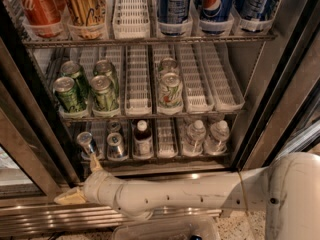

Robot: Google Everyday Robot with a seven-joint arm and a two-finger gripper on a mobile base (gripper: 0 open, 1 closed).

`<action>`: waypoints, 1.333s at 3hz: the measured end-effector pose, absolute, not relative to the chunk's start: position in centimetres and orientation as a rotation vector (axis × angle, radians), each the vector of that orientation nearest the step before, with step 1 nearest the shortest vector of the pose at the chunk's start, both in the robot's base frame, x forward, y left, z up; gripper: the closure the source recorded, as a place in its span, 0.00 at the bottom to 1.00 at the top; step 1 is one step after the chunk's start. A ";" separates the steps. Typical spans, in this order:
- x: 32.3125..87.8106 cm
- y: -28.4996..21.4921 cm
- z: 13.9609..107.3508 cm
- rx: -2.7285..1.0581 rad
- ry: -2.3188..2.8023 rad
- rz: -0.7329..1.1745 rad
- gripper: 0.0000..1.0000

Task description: Pick redbull can from bottom shelf of fridge

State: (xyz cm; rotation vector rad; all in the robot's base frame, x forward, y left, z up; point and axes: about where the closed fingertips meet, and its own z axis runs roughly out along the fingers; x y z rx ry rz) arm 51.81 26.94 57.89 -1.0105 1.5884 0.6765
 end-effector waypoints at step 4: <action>52.6 24.1 59.8 -0.816 1.610 0.512 0.00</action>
Offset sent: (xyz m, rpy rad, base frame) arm 0.0138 -0.0240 0.0130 -0.0022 -0.0612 -0.1990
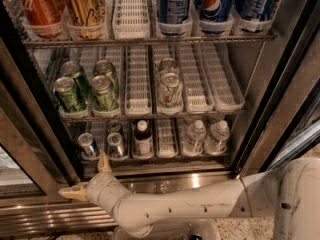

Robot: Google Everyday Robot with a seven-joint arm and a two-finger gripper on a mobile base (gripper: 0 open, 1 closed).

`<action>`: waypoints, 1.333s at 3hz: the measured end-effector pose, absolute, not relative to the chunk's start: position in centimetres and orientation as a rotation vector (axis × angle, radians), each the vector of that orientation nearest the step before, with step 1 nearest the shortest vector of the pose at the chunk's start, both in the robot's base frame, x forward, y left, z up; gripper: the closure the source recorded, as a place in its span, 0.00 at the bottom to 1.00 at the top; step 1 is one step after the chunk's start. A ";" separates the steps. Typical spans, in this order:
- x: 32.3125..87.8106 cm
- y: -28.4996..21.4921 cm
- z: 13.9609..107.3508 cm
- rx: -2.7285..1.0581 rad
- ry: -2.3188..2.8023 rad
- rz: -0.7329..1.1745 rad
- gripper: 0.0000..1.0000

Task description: Pick redbull can from bottom shelf of fridge

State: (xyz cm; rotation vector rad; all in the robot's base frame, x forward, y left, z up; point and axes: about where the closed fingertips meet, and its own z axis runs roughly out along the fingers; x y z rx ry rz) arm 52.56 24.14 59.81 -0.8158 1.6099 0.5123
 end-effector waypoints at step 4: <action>53.6 25.5 59.2 -0.838 1.580 0.567 0.20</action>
Offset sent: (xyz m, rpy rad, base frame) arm 0.0079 0.0209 -0.0118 0.0356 0.0066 0.0825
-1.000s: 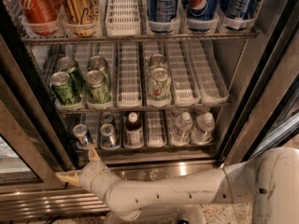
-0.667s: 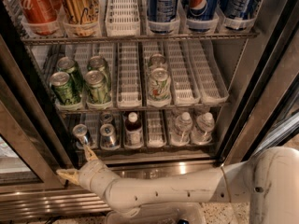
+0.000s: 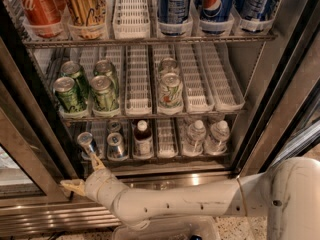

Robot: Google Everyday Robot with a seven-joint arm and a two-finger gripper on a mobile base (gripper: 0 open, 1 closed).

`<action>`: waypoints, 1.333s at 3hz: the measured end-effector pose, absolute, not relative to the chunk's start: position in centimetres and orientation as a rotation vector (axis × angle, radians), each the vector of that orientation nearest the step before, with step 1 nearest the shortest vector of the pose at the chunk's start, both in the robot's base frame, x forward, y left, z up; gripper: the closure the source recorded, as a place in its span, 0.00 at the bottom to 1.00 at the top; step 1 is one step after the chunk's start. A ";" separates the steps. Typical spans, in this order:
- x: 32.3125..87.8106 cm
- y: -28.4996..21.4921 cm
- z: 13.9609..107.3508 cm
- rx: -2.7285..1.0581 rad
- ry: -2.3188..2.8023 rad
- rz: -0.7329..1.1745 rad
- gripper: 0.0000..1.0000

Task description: Pick redbull can from bottom shelf of fridge

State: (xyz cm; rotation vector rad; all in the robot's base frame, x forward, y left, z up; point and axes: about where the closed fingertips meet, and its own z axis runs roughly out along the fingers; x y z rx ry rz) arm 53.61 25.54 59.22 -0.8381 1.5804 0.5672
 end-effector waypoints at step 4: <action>54.5 21.8 59.1 -0.710 1.630 0.444 0.28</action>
Offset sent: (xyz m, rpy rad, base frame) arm 0.0052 -0.0391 -0.0049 -0.0180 0.0084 -0.1613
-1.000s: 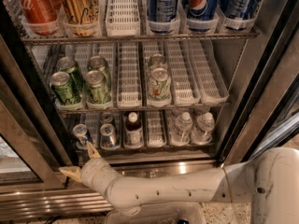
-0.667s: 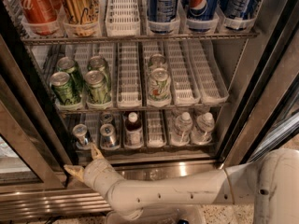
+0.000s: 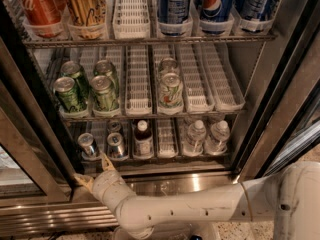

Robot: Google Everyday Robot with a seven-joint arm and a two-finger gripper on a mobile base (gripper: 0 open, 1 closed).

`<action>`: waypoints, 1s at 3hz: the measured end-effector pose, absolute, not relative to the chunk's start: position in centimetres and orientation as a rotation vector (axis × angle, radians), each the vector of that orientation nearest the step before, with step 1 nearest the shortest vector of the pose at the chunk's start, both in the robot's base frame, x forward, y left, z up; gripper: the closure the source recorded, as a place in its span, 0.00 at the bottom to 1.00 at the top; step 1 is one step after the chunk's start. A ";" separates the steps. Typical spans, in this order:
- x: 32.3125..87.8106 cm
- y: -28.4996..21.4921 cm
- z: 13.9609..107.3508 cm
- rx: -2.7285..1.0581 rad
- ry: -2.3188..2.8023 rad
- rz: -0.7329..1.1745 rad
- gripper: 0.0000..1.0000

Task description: Pick redbull can from bottom shelf of fridge

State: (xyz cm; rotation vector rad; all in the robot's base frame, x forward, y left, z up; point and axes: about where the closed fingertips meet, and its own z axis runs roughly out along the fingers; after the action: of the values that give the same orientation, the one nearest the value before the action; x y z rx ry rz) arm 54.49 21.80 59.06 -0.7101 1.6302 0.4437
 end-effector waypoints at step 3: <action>56.9 22.1 59.6 -0.699 1.610 0.419 0.36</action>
Offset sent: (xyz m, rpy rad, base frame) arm 0.0291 0.0059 0.0103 0.0093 -0.0402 0.0002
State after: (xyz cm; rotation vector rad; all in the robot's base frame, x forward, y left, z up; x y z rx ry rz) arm 56.89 22.10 59.59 -0.6989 1.6097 0.4185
